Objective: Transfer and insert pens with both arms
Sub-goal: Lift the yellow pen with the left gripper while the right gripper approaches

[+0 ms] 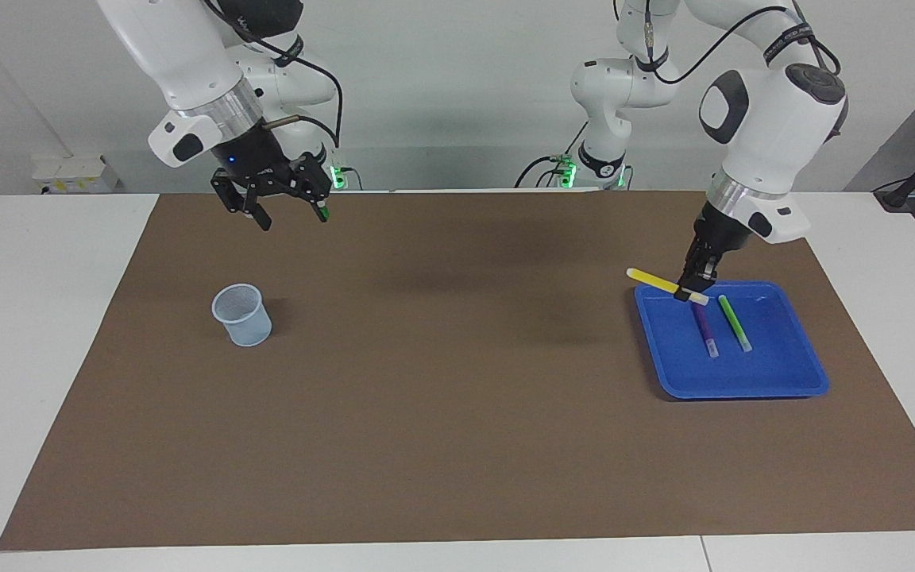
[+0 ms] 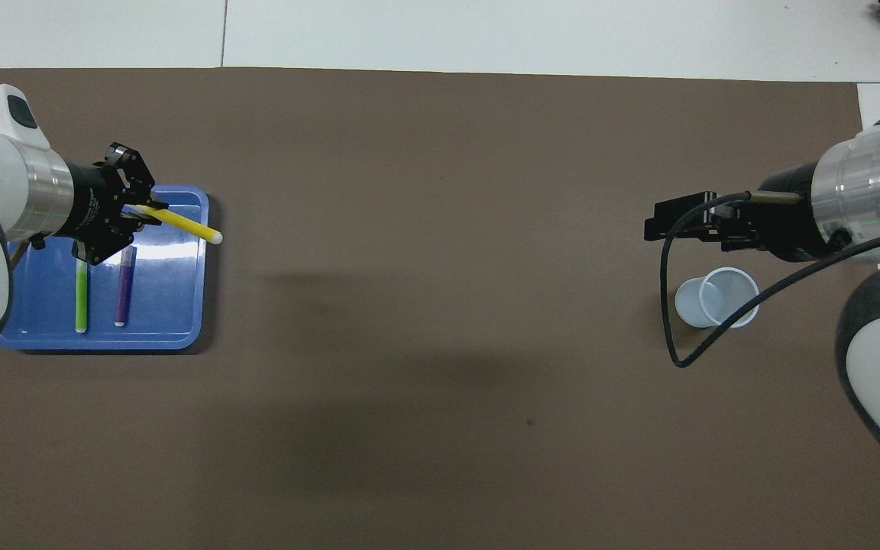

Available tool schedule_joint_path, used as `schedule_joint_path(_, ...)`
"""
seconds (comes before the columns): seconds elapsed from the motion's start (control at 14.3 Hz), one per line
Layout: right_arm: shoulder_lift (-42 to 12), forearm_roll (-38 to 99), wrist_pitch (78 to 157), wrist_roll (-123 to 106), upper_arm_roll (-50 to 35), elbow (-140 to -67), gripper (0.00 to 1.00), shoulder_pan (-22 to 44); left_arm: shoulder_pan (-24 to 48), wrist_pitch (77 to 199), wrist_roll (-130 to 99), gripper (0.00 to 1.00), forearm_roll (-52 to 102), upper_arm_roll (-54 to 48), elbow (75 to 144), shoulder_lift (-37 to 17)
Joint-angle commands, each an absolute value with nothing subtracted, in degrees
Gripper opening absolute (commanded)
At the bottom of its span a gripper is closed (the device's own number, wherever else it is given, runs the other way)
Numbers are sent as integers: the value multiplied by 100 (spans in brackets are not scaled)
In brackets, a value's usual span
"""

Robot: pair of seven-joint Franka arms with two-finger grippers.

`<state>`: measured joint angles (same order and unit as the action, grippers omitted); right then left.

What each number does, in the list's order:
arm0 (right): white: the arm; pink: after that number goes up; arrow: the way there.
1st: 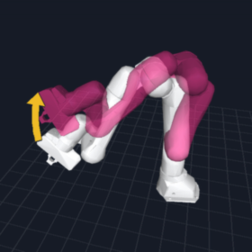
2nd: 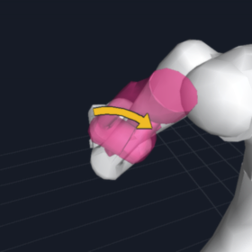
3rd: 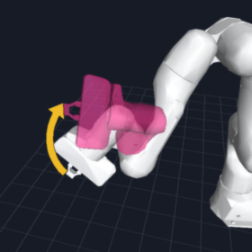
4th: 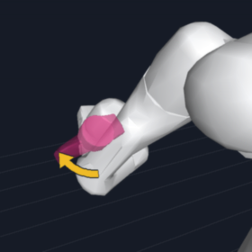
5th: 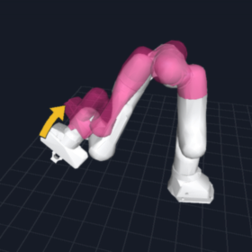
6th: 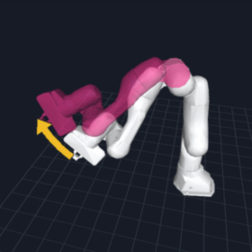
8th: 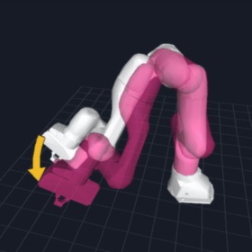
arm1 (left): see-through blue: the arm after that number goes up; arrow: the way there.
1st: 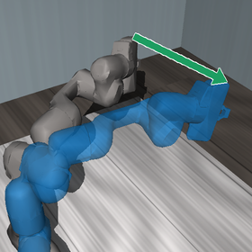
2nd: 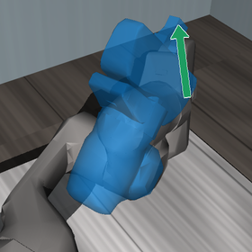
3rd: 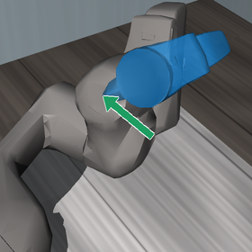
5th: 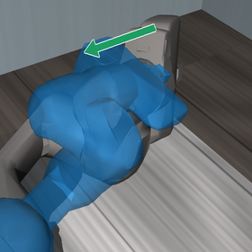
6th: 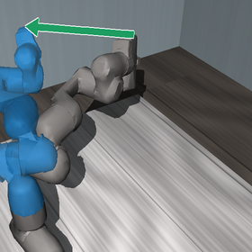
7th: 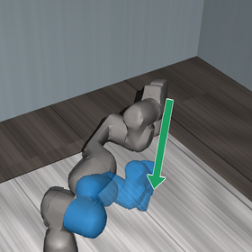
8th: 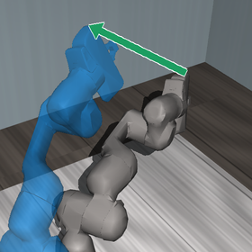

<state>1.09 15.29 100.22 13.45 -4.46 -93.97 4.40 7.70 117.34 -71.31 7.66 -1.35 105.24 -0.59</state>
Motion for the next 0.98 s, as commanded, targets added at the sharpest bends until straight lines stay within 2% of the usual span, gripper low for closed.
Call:
schedule_joint_path(0.0, 193, 1837, 10361, 1817, -457, -9650, 100, 544, 1045, 11593, -7856, 0, 1229, -70, 10564, 167)
schedule_joint_path(0.49, 176, 2522, 10977, 3057, -457, -9773, 100, 1001, 1511, 11443, -8682, 0, 2038, -149, 10652, 378)
schedule_joint_path(0.91, 132, 3295, 12276, 4612, -457, -10063, 100, 1616, 2082, 11487, -9535, 0, 2109, -149, 10679, 475)
